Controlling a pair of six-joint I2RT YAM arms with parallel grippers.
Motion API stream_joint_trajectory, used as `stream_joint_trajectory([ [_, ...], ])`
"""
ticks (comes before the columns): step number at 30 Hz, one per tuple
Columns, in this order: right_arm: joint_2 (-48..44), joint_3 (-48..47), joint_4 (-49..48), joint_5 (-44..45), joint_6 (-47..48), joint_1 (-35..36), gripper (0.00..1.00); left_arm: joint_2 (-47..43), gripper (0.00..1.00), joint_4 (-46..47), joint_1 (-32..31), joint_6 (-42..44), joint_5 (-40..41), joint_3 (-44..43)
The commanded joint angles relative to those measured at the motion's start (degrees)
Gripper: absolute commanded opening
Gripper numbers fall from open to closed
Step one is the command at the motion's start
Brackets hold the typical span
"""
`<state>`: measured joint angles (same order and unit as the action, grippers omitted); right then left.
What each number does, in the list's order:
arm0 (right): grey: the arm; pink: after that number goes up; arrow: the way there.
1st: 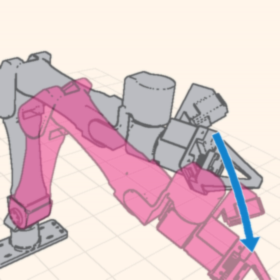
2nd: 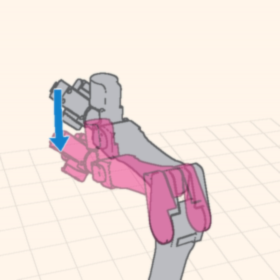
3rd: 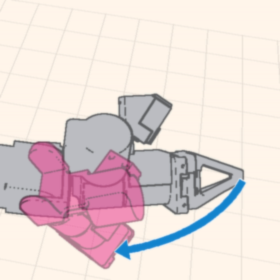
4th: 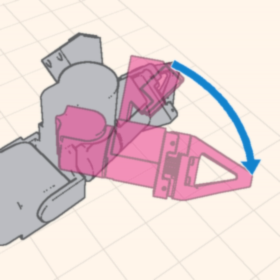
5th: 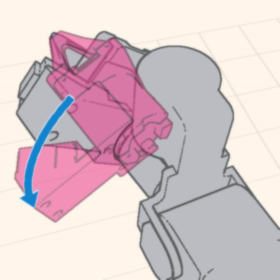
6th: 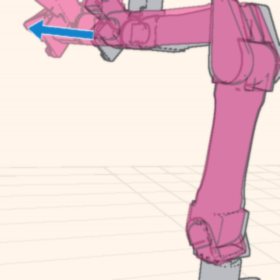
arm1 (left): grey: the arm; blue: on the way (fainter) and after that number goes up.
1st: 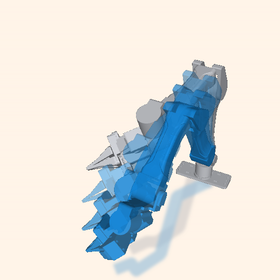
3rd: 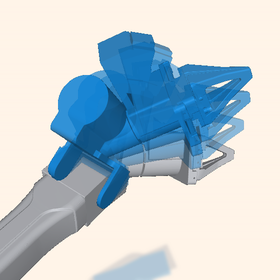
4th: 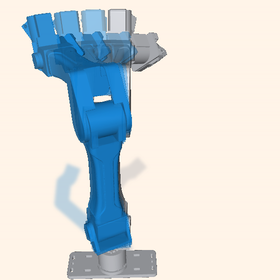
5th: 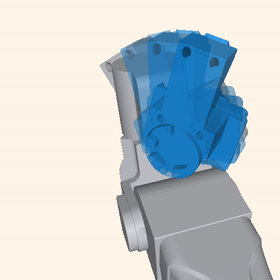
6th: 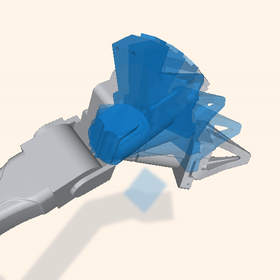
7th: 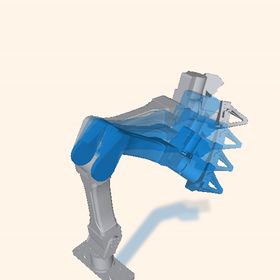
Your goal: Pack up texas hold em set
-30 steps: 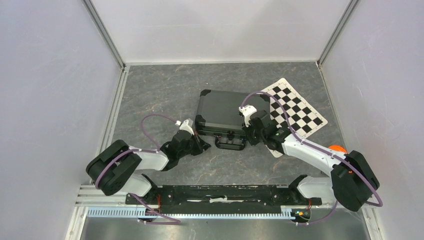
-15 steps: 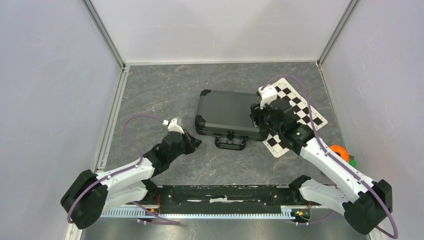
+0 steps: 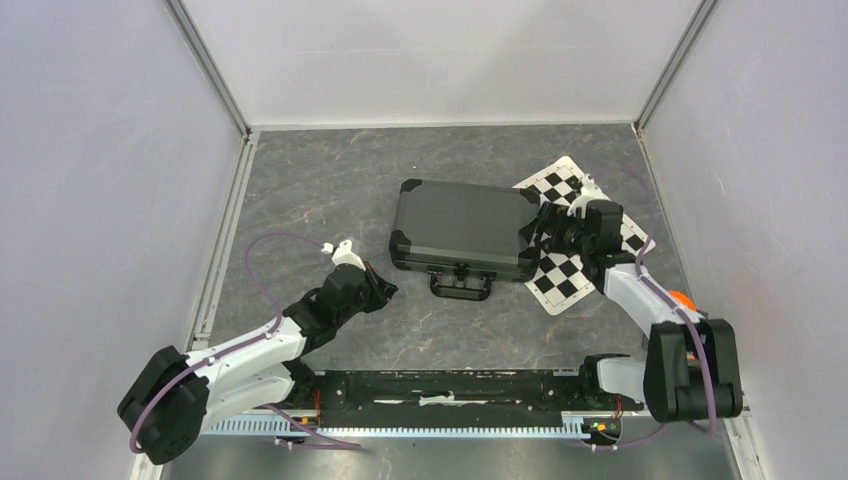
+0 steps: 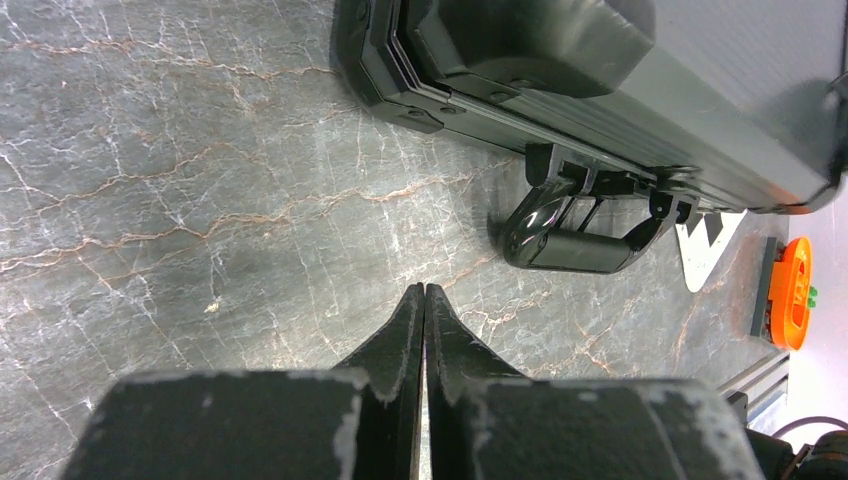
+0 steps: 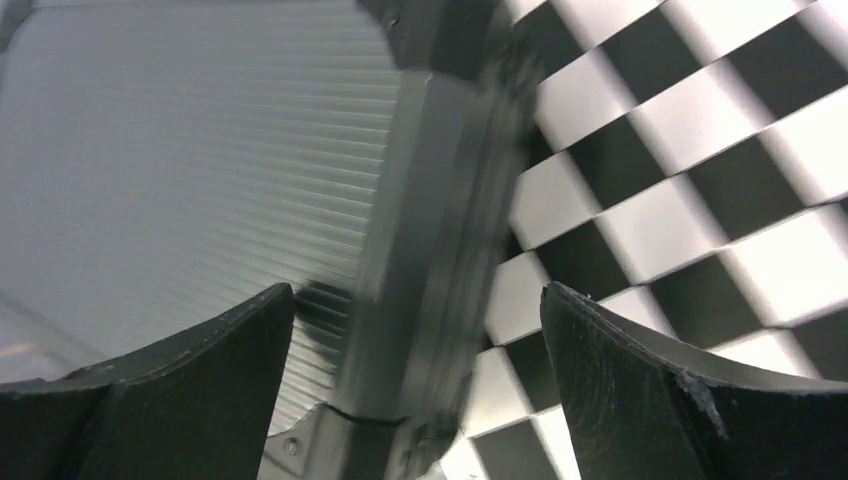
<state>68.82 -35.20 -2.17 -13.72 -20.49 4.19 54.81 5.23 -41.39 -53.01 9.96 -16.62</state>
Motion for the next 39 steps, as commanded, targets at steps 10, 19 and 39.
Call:
stream_joint_trajectory([
  [10,-3.1,20.0,-19.8,-19.0,-15.7,5.9,0.94,4.6,0.07,6.1,4.8,0.8,-5.4,1.4],
  [19,-9.9,19.1,-15.8,-15.6,-17.7,14.9,0.93,5.8,0.07,7.7,5.7,2.1,-5.2,1.7],
  [39,-19.0,-1.2,12.6,16.1,4.0,18.2,0.98,15.7,0.05,12.7,11.7,5.1,-11.4,-0.8],
])
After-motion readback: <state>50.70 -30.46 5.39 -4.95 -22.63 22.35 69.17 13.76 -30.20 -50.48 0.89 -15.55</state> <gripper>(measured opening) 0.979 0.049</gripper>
